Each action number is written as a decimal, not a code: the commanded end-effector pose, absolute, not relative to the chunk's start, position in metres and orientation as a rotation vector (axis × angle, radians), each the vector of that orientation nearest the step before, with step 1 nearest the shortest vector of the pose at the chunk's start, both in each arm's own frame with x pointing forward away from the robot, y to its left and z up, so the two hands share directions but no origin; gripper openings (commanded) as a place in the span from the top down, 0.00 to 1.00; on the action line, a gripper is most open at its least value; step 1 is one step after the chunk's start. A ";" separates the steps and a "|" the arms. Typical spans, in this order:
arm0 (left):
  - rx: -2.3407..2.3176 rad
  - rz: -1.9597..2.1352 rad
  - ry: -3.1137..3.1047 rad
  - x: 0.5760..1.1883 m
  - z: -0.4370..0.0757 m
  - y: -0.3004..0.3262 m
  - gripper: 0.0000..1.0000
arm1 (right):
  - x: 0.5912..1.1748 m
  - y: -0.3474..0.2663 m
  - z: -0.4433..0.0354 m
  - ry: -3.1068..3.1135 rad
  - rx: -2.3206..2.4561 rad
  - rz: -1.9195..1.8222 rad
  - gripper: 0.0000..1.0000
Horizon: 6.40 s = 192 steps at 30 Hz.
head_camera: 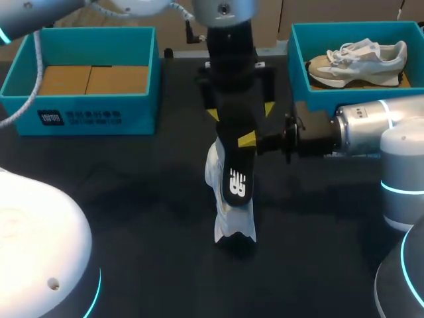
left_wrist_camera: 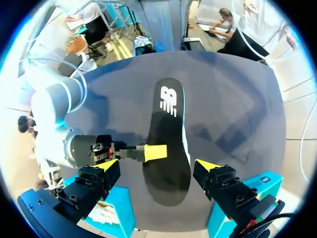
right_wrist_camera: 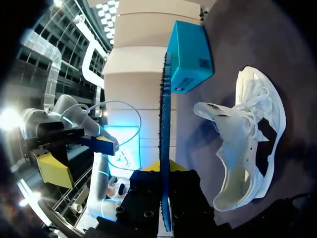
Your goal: Take the shoe out of the shoebox, open the shoe tongue, remove and reinsert the insole, then place the shoe into the shoebox
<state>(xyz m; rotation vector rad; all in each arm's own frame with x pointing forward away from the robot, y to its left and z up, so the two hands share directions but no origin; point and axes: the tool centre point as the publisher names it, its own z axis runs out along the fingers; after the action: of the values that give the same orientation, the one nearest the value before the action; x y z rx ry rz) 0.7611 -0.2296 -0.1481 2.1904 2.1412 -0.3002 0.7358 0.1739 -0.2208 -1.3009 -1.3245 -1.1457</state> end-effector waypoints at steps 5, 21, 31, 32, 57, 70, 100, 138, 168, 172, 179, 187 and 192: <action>1.971 -0.515 1.964 0.752 -0.154 -0.197 0.00 | 0.732 0.166 -0.218 -1.324 -1.325 -1.154 1.00; 1.683 -0.664 1.734 0.742 -0.148 -0.181 0.00 | 0.730 0.166 -0.215 -1.331 -1.328 -1.157 1.00; 1.540 -0.798 1.688 0.739 -0.154 -0.171 0.00 | 0.725 0.167 -0.216 -1.323 -1.332 -1.161 1.00; 1.536 -0.809 1.679 0.739 -0.155 -0.170 0.00 | 0.725 0.167 -0.216 -1.322 -1.332 -1.160 1.00; 1.505 -0.901 1.466 0.733 -0.154 -0.162 0.00 | 0.725 0.165 -0.216 -1.305 -1.316 -1.168 1.00; 1.359 -0.987 1.414 0.740 -0.157 -0.166 0.00 | 0.723 0.162 -0.204 -1.295 -1.312 -1.207 1.00; 1.139 -1.039 1.366 0.765 -0.191 -0.203 0.25 | 0.715 0.172 -0.189 -1.306 -1.315 -1.222 1.00; 1.146 -1.083 1.350 0.759 -0.196 -0.238 0.83 | 0.717 0.174 -0.190 -1.311 -1.293 -1.207 1.00; 1.088 -1.124 1.401 0.758 -0.201 -0.237 1.00 | 0.687 0.137 -0.199 -1.362 -1.395 -1.256 0.00; 1.083 -1.141 1.409 0.757 -0.200 -0.236 1.00 | 0.685 0.125 -0.194 -1.461 -1.400 -1.316 0.00; 1.086 -1.180 1.432 0.756 -0.199 -0.235 1.00 | 0.682 0.107 -0.191 -1.600 -1.398 -1.367 0.00; 1.086 -1.180 1.432 0.756 -0.199 -0.235 1.00 | 0.684 0.099 -0.198 -1.637 -1.487 -1.330 0.00; 1.086 -1.180 1.432 0.756 -0.199 -0.235 1.00 | 0.684 0.099 -0.198 -1.637 -1.487 -1.330 0.00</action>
<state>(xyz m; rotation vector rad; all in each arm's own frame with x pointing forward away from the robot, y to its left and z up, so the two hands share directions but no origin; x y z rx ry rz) 0.7558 -0.2347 -0.1993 1.0856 1.4302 -1.1810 0.6853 0.0989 -0.1986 -1.4825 -1.6354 -1.3317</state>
